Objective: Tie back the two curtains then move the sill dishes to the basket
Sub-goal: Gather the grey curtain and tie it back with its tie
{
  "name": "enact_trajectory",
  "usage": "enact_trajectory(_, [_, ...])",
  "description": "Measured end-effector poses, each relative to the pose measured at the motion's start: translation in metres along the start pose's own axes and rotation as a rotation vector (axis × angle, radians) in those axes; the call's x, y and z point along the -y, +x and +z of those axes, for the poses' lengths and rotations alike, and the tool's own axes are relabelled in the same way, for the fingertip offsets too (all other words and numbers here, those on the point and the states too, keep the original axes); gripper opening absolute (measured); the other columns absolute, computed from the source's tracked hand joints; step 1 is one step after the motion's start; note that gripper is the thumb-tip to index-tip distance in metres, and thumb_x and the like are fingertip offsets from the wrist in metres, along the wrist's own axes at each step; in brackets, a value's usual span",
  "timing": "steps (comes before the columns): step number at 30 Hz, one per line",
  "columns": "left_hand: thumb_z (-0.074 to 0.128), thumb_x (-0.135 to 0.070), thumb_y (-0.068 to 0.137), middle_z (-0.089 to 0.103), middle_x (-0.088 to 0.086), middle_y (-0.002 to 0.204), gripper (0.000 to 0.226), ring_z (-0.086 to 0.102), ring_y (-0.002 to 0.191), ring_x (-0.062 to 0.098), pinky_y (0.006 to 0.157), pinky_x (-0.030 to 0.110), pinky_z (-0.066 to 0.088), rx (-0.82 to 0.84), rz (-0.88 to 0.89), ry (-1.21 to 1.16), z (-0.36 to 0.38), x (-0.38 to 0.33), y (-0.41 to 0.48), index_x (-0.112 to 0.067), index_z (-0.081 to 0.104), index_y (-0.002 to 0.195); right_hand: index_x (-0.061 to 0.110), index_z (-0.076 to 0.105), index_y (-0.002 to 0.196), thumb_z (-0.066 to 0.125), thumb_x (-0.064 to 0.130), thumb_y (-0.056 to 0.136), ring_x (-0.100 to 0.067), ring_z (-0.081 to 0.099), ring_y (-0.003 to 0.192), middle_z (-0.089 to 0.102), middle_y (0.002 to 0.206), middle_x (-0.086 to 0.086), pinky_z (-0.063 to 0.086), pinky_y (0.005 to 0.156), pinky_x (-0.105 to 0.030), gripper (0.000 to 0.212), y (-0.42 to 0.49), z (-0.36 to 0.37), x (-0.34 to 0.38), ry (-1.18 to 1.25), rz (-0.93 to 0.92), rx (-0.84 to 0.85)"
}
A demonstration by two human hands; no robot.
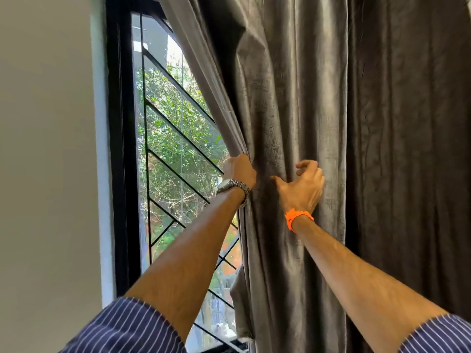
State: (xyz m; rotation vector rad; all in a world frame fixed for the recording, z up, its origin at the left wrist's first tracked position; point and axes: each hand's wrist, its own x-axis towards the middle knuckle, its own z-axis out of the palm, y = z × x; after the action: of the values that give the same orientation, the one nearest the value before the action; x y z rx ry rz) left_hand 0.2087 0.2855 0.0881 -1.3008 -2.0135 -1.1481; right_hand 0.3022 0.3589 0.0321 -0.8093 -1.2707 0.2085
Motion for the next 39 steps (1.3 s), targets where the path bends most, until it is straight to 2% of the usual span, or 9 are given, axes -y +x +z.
enact_trajectory(7, [0.051, -0.009, 0.094, 0.065, 0.020, 0.109, 0.019, 0.061, 0.101, 0.038, 0.077, 0.038, 0.048, -0.051, -0.077, 0.005, 0.002, 0.048, 0.001, 0.001, 0.059, 0.107, 0.033, 0.052, 0.102, 0.073, 0.067, 0.058, -0.023, 0.043, 0.121, 0.042, 0.126, 0.005, 0.047, 0.085, -0.048, 0.059, 0.014, 0.033, 0.027, 0.008, -0.112, 0.013])
enact_trajectory(11, [0.049, -0.009, 0.092, 0.065, 0.023, 0.104, 0.017, 0.062, 0.097, 0.041, 0.079, 0.043, 0.048, -0.109, -0.129, 0.032, -0.005, 0.076, -0.016, 0.001, 0.055, 0.104, 0.032, 0.049, 0.111, 0.079, 0.065, 0.052, -0.033, 0.026, 0.140, 0.030, 0.147, -0.002, 0.040, 0.094, -0.066, 0.074, 0.012, 0.046, 0.025, 0.055, 0.020, 0.055])
enact_trajectory(15, [0.047, -0.008, 0.090, 0.064, 0.024, 0.102, 0.017, 0.061, 0.094, 0.042, 0.079, 0.042, 0.045, -0.113, -0.158, 0.011, -0.021, 0.086, -0.033, 0.002, 0.054, 0.102, 0.017, 0.034, 0.135, 0.089, 0.053, 0.045, -0.036, 0.024, 0.142, 0.024, 0.152, -0.010, 0.028, 0.108, -0.057, 0.112, 0.000, 0.050, 0.022, 0.159, 0.196, 0.150])
enact_trajectory(22, [0.044, -0.008, 0.093, 0.063, 0.022, 0.104, 0.021, 0.059, 0.097, 0.038, 0.071, 0.033, 0.037, -0.122, -0.205, 0.007, -0.038, 0.072, -0.064, 0.004, 0.054, 0.108, 0.017, 0.024, 0.144, 0.091, 0.054, 0.038, -0.037, 0.033, 0.136, 0.034, 0.150, -0.009, 0.033, 0.099, -0.064, 0.131, -0.017, 0.048, 0.011, 0.179, 0.421, 0.256])
enact_trajectory(25, [0.043, -0.007, 0.094, 0.063, 0.020, 0.097, 0.019, 0.061, 0.091, 0.038, 0.070, 0.036, 0.042, -0.138, -0.227, 0.022, -0.037, 0.064, -0.067, 0.003, 0.054, 0.105, 0.015, 0.029, 0.143, 0.089, 0.054, 0.046, -0.035, 0.042, 0.132, 0.043, 0.145, -0.009, 0.033, 0.099, -0.060, 0.120, -0.018, 0.045, 0.002, 0.199, 0.473, 0.274])
enact_trajectory(32, [0.039, -0.006, 0.096, 0.052, 0.005, 0.078, 0.025, 0.059, 0.075, 0.027, 0.063, 0.034, 0.044, -0.136, -0.269, 0.114, -0.027, 0.049, -0.071, 0.003, 0.052, 0.116, 0.004, 0.067, 0.108, 0.076, 0.020, 0.074, -0.032, 0.067, 0.093, 0.071, 0.099, -0.016, 0.055, 0.079, -0.033, 0.038, -0.009, 0.038, -0.007, 0.370, 0.419, 0.404])
enact_trajectory(36, [0.040, -0.004, 0.095, 0.059, 0.011, 0.085, 0.030, 0.060, 0.077, 0.029, 0.063, 0.036, 0.047, -0.119, -0.314, 0.135, -0.026, 0.043, -0.076, 0.005, 0.051, 0.121, 0.005, 0.070, 0.102, 0.072, 0.022, 0.072, -0.032, 0.067, 0.091, 0.073, 0.092, -0.016, 0.054, 0.079, -0.034, 0.034, -0.021, 0.023, 0.013, 0.369, 0.300, 0.477])
enact_trajectory(38, [0.040, -0.003, 0.096, 0.057, 0.009, 0.084, 0.029, 0.056, 0.073, 0.026, 0.062, 0.033, 0.045, -0.104, -0.321, 0.132, -0.029, 0.038, -0.081, 0.005, 0.050, 0.121, 0.010, 0.068, 0.076, 0.072, 0.021, 0.073, -0.030, 0.063, 0.073, 0.068, 0.071, -0.011, 0.046, 0.063, -0.029, 0.012, -0.026, 0.015, 0.028, 0.398, 0.266, 0.516])
enact_trajectory(39, [0.039, -0.004, 0.096, 0.059, 0.010, 0.087, 0.029, 0.055, 0.074, 0.026, 0.061, 0.032, 0.045, -0.099, -0.322, 0.130, -0.031, 0.037, -0.082, 0.005, 0.050, 0.121, 0.014, 0.058, 0.061, 0.072, 0.020, 0.073, -0.025, 0.057, 0.061, 0.060, 0.059, -0.006, 0.040, 0.056, -0.027, 0.019, -0.029, 0.011, 0.037, 0.434, 0.265, 0.536])
